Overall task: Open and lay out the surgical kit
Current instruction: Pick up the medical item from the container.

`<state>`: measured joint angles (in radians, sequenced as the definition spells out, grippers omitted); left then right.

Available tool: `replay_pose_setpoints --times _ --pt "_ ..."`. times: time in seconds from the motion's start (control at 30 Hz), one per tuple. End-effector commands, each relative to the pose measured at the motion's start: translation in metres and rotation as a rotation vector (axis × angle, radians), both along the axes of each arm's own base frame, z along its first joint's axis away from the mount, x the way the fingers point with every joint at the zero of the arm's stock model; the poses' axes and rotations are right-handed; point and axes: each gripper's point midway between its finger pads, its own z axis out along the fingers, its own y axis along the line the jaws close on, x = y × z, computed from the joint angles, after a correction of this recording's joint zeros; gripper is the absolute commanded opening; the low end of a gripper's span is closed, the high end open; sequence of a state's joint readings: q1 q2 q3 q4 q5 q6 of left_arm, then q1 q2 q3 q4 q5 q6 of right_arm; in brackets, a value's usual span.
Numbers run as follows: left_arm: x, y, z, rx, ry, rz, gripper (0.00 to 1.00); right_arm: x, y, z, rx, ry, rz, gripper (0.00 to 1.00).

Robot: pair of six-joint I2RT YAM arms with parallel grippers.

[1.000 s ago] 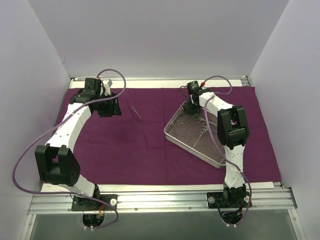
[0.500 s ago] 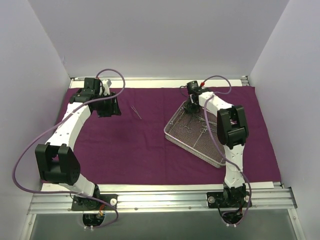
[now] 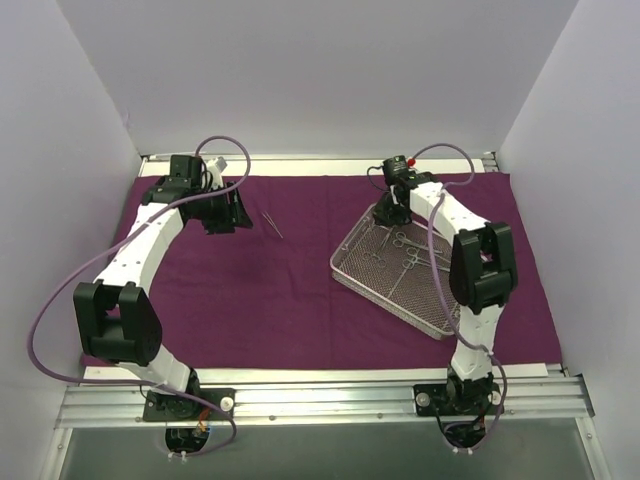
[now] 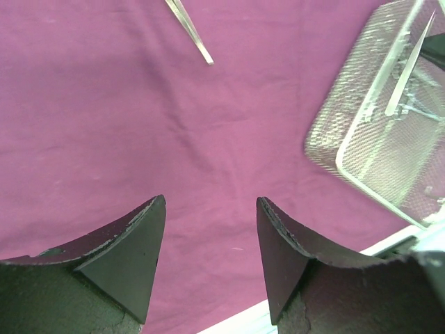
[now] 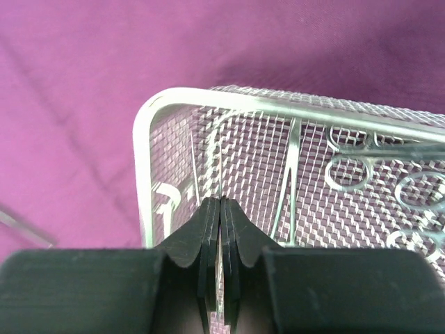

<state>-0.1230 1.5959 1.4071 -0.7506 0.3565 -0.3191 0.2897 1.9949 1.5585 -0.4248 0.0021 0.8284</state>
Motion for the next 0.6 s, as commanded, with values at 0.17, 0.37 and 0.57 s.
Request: replay_pose_setpoints --times 0.17,0.37,0.57 --pt "0.017 -0.038 0.044 -0.166 -0.091 -0.055 0.64 -0.040 0.000 0.051 -0.014 -0.015 0.139 0.00" --pt "0.013 -0.095 0.073 -0.089 -0.205 -0.134 0.67 -0.038 0.004 0.081 -0.021 -0.043 0.183 0.00" --pt "0.005 -0.154 0.098 0.130 -0.381 -0.193 0.68 -0.048 0.015 0.092 0.047 -0.003 0.127 0.00"
